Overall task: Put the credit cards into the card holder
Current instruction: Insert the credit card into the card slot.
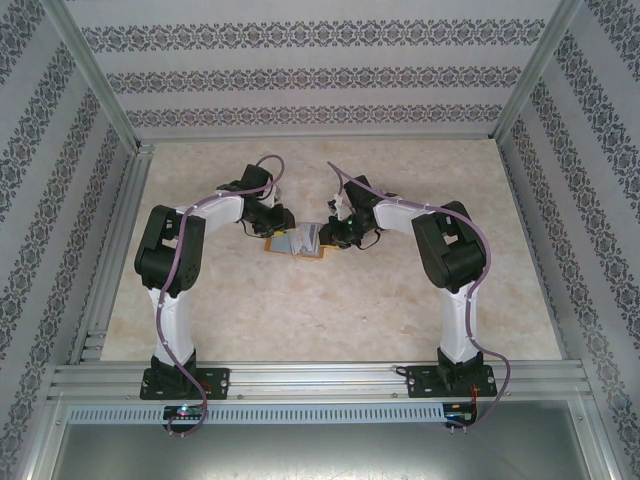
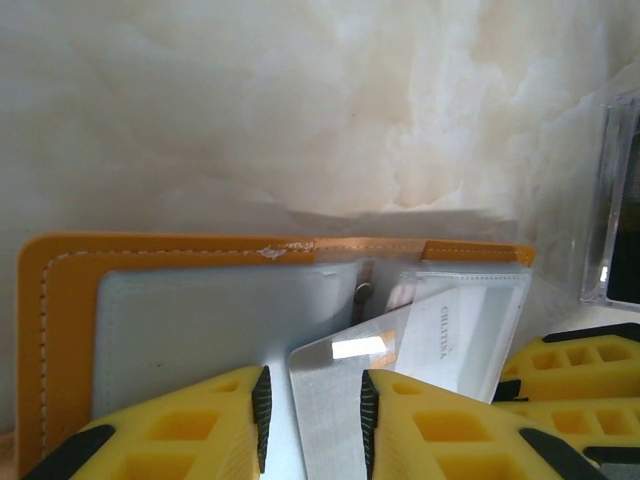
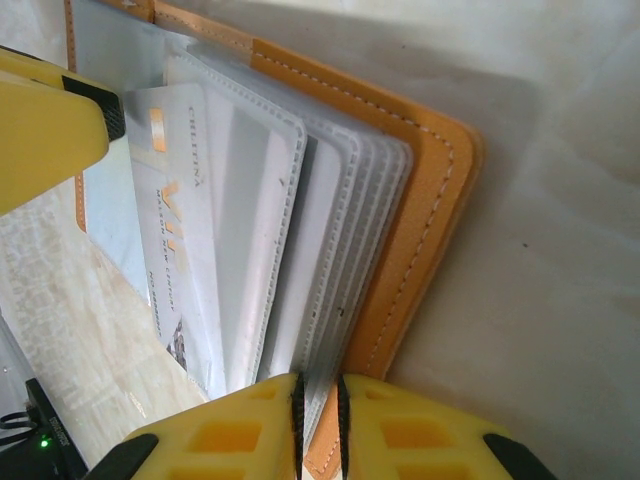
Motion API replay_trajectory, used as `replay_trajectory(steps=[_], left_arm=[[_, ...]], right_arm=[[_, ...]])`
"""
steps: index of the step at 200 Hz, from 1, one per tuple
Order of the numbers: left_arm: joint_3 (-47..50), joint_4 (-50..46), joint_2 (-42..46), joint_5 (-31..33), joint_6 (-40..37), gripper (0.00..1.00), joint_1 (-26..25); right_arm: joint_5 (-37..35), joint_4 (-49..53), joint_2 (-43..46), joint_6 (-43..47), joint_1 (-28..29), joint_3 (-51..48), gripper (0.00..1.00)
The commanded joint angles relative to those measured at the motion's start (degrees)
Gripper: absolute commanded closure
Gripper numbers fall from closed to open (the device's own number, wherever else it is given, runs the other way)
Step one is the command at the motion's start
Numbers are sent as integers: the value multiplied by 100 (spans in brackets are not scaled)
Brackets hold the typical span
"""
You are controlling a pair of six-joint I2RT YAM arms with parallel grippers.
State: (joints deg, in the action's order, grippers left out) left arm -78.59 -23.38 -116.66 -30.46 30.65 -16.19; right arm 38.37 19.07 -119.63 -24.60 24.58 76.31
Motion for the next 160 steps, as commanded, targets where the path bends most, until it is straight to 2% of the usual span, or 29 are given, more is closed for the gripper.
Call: replay_trajectory(steps=[1,70,93,115,160], left_arm=[[74,-48,65,145,126,68,-105],[-281,-172,-118,101,143,72,-246],[-326,-181,-155,76,141,78,-271],[-447,-197,-223,-10,143,88,-284],[-570,-221,-330,-15,173,90,-339]], right_arm=[[-76,121,23,147,-22,-132,80],[-84,142,51,161,-58,-142,80],[-71,151,37,177,-67,-143,80],[-66,158,26,188,-76,-133,80],[-75,160,50,184,-94,-159,80]])
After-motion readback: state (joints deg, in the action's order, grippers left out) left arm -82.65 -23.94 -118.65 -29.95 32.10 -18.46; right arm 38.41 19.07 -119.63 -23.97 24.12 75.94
